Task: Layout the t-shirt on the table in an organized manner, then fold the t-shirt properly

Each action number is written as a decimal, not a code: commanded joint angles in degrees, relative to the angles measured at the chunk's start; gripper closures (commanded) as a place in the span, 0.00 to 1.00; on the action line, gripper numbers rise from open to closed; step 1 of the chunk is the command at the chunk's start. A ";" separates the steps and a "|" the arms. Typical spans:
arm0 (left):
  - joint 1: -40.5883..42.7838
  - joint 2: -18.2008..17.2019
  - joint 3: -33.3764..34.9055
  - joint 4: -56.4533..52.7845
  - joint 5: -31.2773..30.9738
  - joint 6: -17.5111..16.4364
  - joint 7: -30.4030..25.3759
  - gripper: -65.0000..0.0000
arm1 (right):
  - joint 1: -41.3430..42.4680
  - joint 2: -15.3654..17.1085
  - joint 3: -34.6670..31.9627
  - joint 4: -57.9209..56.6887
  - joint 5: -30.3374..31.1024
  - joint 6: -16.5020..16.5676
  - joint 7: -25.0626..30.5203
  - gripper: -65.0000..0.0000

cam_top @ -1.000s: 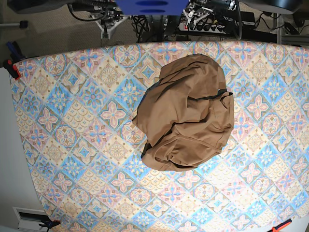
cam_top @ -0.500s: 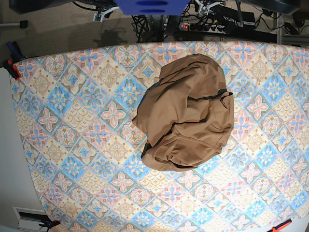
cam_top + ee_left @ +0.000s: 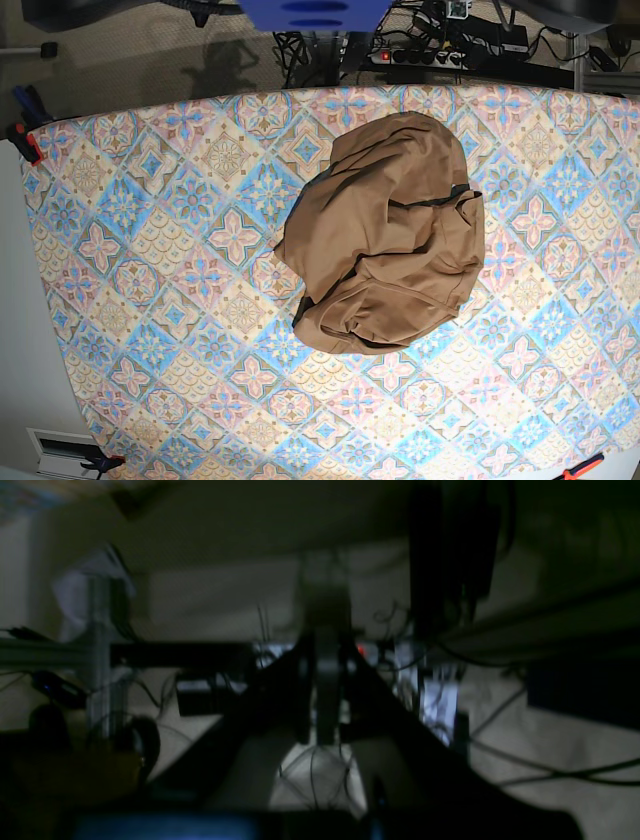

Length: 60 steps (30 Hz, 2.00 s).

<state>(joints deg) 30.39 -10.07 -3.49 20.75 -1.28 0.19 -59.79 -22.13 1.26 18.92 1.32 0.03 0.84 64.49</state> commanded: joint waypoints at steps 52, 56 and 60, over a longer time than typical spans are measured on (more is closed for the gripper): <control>23.98 -0.44 -6.32 99.73 -0.52 -0.05 30.73 0.99 | -29.78 -7.54 8.20 106.68 0.10 11.16 -35.70 0.70; 20.90 -0.35 -9.39 99.82 -4.66 -0.05 40.49 0.99 | -29.87 -7.54 5.39 106.85 0.01 11.95 -41.68 0.65; 19.41 -3.17 -13.88 100.52 -14.77 -1.11 51.04 0.95 | -29.78 -7.45 1.26 108.35 0.01 11.95 -49.41 0.55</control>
<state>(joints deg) 49.52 -12.25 -16.64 119.90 -15.97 -1.13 -6.57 -51.37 -6.35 20.10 108.51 -0.43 12.45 13.02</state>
